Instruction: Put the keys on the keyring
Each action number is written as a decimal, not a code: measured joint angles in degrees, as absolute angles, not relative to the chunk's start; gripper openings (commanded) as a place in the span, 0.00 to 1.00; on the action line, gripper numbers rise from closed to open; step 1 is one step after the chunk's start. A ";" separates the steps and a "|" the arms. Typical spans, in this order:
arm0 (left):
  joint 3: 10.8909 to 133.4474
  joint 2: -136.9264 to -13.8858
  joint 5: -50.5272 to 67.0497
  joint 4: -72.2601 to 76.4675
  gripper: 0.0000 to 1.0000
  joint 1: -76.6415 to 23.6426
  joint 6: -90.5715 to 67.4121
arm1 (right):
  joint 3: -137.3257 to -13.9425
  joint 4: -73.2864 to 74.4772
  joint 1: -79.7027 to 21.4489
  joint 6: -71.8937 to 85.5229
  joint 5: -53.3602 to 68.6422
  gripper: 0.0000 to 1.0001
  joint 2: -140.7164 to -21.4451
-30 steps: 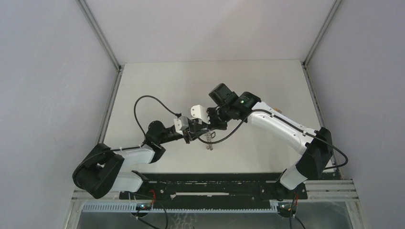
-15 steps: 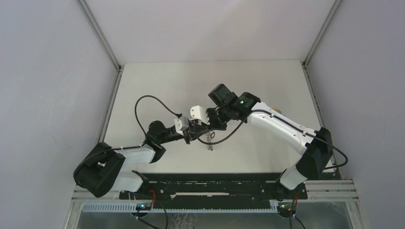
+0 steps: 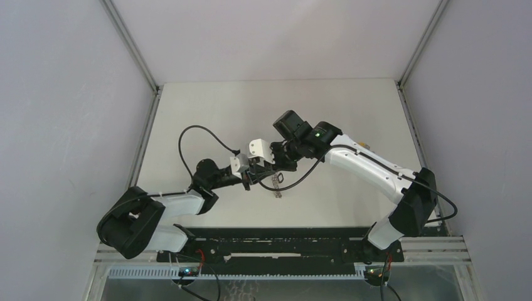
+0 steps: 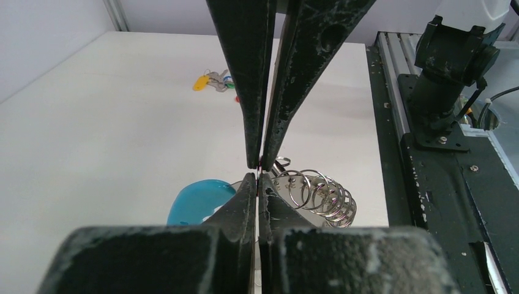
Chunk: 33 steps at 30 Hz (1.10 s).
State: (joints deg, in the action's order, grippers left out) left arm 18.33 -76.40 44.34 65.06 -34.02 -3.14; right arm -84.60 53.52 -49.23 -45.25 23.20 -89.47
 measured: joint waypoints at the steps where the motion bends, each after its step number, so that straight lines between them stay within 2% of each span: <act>1: 18.33 -76.36 44.27 65.12 0.00 -34.02 -3.22 | -84.60 53.41 -49.23 -45.25 23.20 0.04 -89.41; 4: 18.20 -76.23 43.64 66.26 0.00 -34.02 -4.01 | -83.48 51.83 -49.15 -44.86 23.16 0.16 -88.05; 7: 16.91 -76.23 42.33 69.43 0.00 -34.00 -5.32 | -80.09 48.27 -48.60 -43.70 24.05 0.39 -84.07; 9: 16.03 -76.27 41.69 71.22 0.00 -34.00 -6.11 | -77.60 45.95 -47.64 -42.28 24.95 0.43 -80.71; 17: 14.46 -76.20 38.61 74.00 0.00 -34.00 -7.25 | -67.79 33.30 -43.38 -32.77 25.54 0.44 -70.87; 23: 13.91 -75.96 36.56 74.43 0.00 -34.00 -7.53 | -62.89 26.02 -42.92 -23.22 23.14 0.44 -70.63; 33: 13.91 -75.96 34.72 74.46 0.00 -34.00 -7.62 | -62.50 20.43 -43.27 -15.81 23.09 0.43 -72.27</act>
